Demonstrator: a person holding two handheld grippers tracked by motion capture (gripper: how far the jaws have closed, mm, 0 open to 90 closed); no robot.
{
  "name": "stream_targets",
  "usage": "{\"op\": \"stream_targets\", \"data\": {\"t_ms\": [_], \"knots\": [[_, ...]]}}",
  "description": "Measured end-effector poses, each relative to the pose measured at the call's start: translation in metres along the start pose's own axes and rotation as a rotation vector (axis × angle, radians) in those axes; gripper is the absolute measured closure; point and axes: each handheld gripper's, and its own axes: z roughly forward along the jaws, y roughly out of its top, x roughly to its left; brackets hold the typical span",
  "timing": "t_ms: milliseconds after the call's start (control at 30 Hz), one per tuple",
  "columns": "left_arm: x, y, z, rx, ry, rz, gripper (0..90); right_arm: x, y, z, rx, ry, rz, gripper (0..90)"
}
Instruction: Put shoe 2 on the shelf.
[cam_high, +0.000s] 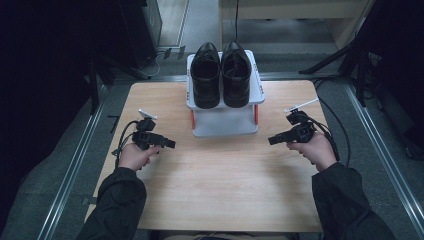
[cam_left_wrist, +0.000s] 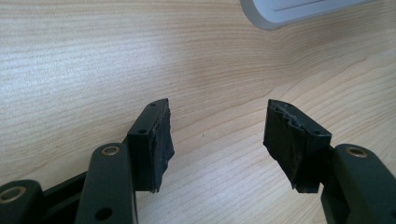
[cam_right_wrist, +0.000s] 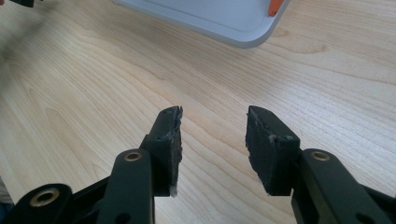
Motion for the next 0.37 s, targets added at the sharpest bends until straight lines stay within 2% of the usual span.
{"op": "stream_targets", "data": {"t_ms": [67, 233, 367], "knots": [[0.000, 0.000, -0.001, -0.014, -0.001, 0.015, 40.5, -0.002, -0.004, 0.002, -0.010, 0.003, 0.010, 56.5], [-0.002, 0.000, -0.001, -0.013, 0.000, 0.015, 40.1, -0.007, -0.012, 0.009, -0.026, 0.013, 0.022, 55.9], [-0.002, 0.000, 0.000, -0.016, 0.000, 0.019, 38.7, -0.005, -0.012, 0.010, -0.040, 0.002, -0.003, 55.1]]}}
